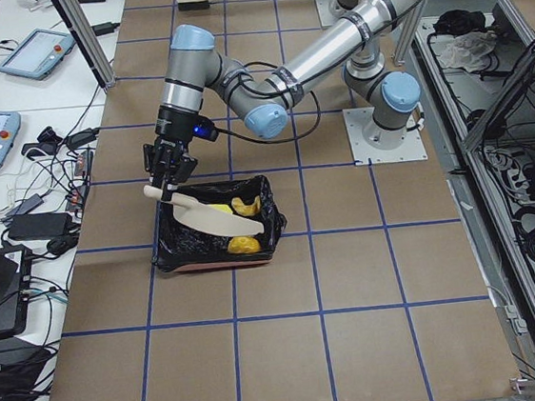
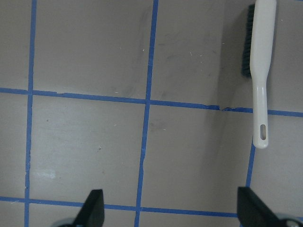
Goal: Sweep and dump trash into bin
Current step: 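Hold the dustpan inverted over the bin with the left gripper to empty it, then swing the empty dustpan back down onto the table with the left gripper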
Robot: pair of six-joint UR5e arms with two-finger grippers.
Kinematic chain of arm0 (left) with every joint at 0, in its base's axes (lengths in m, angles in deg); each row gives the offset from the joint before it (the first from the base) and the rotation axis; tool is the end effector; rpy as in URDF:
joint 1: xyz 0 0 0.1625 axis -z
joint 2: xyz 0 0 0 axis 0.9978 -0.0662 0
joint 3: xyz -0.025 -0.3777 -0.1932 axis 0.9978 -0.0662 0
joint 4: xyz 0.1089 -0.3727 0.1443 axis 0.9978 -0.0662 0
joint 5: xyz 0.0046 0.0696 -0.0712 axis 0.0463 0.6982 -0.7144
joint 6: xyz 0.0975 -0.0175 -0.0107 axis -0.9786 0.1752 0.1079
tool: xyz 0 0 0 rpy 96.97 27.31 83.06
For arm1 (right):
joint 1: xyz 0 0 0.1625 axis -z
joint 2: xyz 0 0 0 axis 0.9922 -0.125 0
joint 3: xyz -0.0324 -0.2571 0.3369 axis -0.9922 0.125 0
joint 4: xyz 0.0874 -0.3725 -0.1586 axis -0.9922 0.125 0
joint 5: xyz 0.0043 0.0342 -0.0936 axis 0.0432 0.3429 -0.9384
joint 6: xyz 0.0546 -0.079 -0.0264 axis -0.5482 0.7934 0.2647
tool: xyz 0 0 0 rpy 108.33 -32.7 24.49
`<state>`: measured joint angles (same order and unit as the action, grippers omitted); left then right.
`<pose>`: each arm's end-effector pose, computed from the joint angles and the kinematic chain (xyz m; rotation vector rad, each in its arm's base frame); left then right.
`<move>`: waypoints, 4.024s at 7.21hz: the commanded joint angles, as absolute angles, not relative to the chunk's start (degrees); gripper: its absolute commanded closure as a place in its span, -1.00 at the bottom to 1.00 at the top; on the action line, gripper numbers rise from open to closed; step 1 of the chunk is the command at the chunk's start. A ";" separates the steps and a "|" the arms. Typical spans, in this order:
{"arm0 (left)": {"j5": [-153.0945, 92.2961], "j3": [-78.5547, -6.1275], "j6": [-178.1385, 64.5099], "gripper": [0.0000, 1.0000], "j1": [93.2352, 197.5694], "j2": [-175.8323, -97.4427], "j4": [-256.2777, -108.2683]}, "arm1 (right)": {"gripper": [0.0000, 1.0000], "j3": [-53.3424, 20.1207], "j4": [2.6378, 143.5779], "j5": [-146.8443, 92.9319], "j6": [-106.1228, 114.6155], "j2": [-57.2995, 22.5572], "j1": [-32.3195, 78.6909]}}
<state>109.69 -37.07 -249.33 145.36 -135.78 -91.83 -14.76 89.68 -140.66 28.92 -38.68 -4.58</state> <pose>0.2583 -0.5999 0.4866 2.1177 0.9100 0.8267 0.1097 -0.4949 0.4944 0.1512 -3.1193 0.0899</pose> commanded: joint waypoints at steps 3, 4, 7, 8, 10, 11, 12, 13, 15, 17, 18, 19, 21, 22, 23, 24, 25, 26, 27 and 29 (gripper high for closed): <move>112.77 -39.16 -249.79 0.84 146.41 -134.36 -89.03 | -1.00 -14.67 89.70 -140.68 28.92 -38.71 -4.55; 113.04 -41.18 -250.48 0.84 146.41 -134.36 -83.37 | -1.00 -14.76 89.70 -140.68 28.92 -38.71 -4.55; 113.04 -43.13 -251.11 0.85 146.41 -133.04 -80.77 | -1.00 -14.76 89.70 -140.68 28.92 -38.62 -4.55; 114.00 -43.91 -251.11 0.85 146.50 -132.60 -80.24 | -1.00 -14.67 89.70 -140.77 28.92 -38.62 -4.55; 115.31 -46.98 -251.10 0.86 147.28 -132.16 -74.98 | -1.00 -14.76 89.70 -140.68 29.10 -38.27 -4.46; 116.89 -47.34 -251.11 0.86 147.90 -132.07 -74.26 | -1.00 -14.76 90.05 -140.51 29.10 -38.09 -4.46; 117.43 -47.70 -251.11 0.86 148.34 -131.99 -73.91 | -1.00 -14.76 89.88 -140.51 29.18 -38.61 -4.37; 118.91 -48.74 -251.11 0.86 148.52 -131.64 -72.42 | -1.00 -14.67 90.40 -140.68 29.18 -38.53 -4.37; 119.62 -51.99 -251.11 0.86 149.22 -131.72 -66.64 | -1.00 -14.76 90.14 -140.85 29.45 -38.61 -4.37; 119.54 -52.01 -251.28 0.89 149.22 -131.63 -66.96 | -1.00 -14.76 90.49 -139.90 29.45 -38.09 -4.46; 119.02 -52.01 -251.28 0.92 149.14 -131.63 -67.40 | -1.00 -14.76 90.49 -139.89 29.45 -38.00 -4.46; 118.23 -51.05 -251.19 0.95 148.79 -131.46 -71.40 | -1.00 -14.85 90.49 -139.72 29.45 -38.00 -4.37; 111.05 -44.23 -250.41 1.00 148.17 -130.84 -89.44 | -1.00 -14.76 90.23 -139.72 29.45 -38.00 -4.46; 107.80 -39.40 -249.01 1.00 148.00 -130.49 -100.34 | -1.00 -14.76 89.97 -139.89 29.45 -38.09 -4.46; 101.59 -34.48 -246.73 1.00 147.12 -130.49 -112.02 | -1.00 -14.76 89.88 -139.72 29.45 -38.09 -4.46; 94.74 -31.82 -240.79 1.00 145.90 -130.75 -120.23 | -1.00 -14.76 89.88 -139.71 29.36 -38.00 -4.46; 91.36 -31.70 -233.86 1.00 146.23 -130.75 -124.40 | -1.00 -14.85 89.79 -139.71 29.36 -38.09 -4.46; 87.94 -31.70 -225.35 1.00 146.50 -131.02 -128.62 | -1.00 -14.85 89.79 -139.98 29.36 -38.09 -4.46; 84.94 -31.70 -219.09 1.00 147.02 -131.63 -131.70 | -1.00 -14.85 89.79 -139.89 29.36 -38.00 -4.46; 81.75 -30.75 -203.55 1.00 152.18 -130.15 -138.64 | -1.00 -14.76 89.79 -139.80 29.36 -38.09 -4.46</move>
